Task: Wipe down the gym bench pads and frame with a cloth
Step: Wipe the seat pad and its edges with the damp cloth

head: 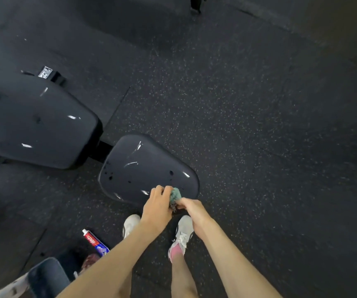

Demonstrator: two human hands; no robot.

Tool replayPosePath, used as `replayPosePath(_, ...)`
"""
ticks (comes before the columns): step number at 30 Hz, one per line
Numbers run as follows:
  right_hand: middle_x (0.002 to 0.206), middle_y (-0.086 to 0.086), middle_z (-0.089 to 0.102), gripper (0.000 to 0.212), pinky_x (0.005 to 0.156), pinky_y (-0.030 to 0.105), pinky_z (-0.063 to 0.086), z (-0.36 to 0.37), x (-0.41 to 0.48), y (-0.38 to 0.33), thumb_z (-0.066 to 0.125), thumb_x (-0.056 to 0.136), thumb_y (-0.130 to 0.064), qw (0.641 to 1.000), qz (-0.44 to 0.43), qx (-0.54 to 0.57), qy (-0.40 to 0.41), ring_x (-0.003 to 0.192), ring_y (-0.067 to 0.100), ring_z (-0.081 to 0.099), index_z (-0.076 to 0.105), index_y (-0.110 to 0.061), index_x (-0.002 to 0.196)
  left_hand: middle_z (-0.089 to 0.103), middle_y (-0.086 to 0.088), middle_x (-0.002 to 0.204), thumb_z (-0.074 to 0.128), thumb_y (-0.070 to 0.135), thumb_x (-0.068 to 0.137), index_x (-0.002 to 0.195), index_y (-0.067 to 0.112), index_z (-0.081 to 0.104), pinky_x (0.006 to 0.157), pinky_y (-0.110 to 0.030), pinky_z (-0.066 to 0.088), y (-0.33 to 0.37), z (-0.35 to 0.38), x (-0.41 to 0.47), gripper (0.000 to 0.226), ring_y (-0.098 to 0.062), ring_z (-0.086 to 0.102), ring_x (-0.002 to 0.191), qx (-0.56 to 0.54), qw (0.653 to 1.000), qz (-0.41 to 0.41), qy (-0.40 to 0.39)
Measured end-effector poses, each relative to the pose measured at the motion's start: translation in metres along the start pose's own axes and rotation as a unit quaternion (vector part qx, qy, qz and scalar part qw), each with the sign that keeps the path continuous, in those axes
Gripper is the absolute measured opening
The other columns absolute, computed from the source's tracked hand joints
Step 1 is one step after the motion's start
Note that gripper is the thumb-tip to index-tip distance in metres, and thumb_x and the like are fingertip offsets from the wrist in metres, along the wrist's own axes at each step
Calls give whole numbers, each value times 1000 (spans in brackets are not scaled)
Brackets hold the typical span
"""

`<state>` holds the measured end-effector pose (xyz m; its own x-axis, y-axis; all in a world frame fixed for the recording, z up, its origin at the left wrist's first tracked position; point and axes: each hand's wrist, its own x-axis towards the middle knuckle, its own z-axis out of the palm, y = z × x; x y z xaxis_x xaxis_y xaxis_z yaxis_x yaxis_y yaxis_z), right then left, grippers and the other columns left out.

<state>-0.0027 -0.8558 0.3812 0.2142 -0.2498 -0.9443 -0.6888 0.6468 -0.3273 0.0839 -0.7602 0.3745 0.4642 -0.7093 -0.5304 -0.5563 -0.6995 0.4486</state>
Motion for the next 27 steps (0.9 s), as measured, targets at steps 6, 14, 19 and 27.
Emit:
replayPosePath(6, 102, 1, 66, 19, 97, 28, 36, -20, 38, 10, 59, 91, -30, 995, 0, -20, -94, 99, 10, 56, 71, -19, 101, 54, -1, 112, 73, 20, 77, 120, 16, 54, 87, -38, 43, -8, 30, 36, 47, -25, 43, 101, -46, 999, -16, 25)
replayPosePath(14, 104, 5, 66, 29, 81, 21, 45, -46, 87, 8, 54, 86, 1, 983, -43, 50, 172, 95, 20, 61, 71, -13, 104, 54, -10, 114, 55, -6, 79, 126, 10, 54, 86, -44, 45, -5, 39, 99, 50, -29, 41, 105, -34, 997, 1, 64)
replayPosePath(19, 124, 9, 62, 41, 100, 32, 44, -50, 109, 10, 62, 87, -7, 983, -59, -88, 148, 114, 24, 58, 56, -11, 127, 44, -11, 131, 49, -8, 86, 145, 8, 36, 70, -39, 48, -1, 36, 128, 62, -30, 36, 116, -29, 988, -1, 151)
replayPosePath(27, 117, 8, 65, 44, 90, 23, 43, -50, 121, 14, 69, 85, -3, 979, -75, -90, 168, 109, 20, 60, 58, -11, 127, 53, -10, 114, 52, -7, 80, 133, 8, 46, 72, -35, 48, 28, 65, 123, 56, -29, 41, 104, 37, 990, -14, 139)
